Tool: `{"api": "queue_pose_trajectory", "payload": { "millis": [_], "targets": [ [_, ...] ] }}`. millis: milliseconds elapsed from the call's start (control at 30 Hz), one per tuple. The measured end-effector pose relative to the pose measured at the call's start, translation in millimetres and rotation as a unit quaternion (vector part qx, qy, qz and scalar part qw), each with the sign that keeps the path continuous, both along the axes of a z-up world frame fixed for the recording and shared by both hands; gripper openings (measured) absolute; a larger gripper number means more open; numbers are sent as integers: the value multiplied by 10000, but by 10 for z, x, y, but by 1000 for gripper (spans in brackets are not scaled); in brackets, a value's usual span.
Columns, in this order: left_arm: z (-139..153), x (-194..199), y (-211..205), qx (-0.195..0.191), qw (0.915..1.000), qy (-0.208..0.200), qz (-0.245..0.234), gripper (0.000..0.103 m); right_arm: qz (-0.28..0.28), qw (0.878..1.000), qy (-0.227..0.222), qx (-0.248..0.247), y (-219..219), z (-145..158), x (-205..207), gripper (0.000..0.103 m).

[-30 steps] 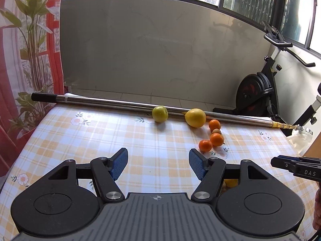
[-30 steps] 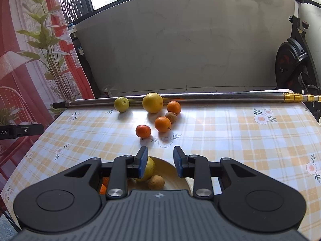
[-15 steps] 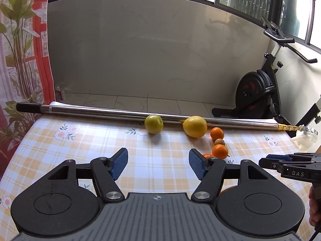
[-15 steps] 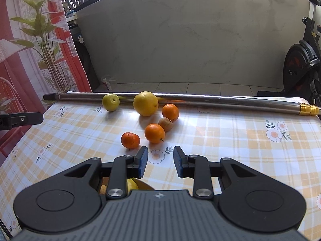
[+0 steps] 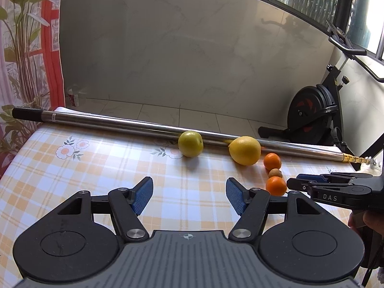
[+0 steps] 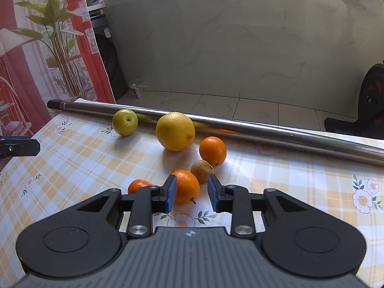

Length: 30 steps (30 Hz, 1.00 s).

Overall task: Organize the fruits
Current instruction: 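Close right gripper on the tangerine and lift it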

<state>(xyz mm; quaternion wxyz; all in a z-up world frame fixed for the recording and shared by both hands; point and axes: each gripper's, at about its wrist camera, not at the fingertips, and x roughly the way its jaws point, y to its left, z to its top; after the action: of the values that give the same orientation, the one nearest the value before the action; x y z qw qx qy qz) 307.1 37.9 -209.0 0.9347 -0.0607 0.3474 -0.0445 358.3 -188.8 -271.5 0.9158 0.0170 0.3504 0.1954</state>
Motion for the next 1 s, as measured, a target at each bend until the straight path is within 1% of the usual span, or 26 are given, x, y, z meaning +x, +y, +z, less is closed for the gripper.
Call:
{"api": "queue_pose_trajectory", "payload": {
  "millis": [100,133,200,367,467,600,833,900,1000],
  "targets": [
    [-31,17,20,0,10000,29,-1,70,87,9999,29,-42,71,-45,74,32],
    [-46,24,30,2,10000,45,1,70,106,9999,38,-40,88,-56,92,36],
    [-65,28,42,4,10000,76,7,70,154,9999,52,-28,115,-77,129,37],
    [-81,32,52,2,9999,116,11,70,264,9995,150,-60,201,-109,179,38],
    [-81,28,48,5,9999,117,-1,70,223,9996,166,-81,228,-122,189,40],
    [-80,32,31,-20,9999,140,-6,70,148,9995,257,-61,213,-146,199,40],
    [-101,48,-2,-24,9998,173,-58,70,34,9989,446,166,110,-228,182,40],
    [-111,52,-21,-46,9998,193,-80,70,9,9987,455,248,83,-226,165,39],
    [-125,63,-65,-21,9997,226,-117,70,18,9989,339,315,42,-196,109,38]
  ]
}}
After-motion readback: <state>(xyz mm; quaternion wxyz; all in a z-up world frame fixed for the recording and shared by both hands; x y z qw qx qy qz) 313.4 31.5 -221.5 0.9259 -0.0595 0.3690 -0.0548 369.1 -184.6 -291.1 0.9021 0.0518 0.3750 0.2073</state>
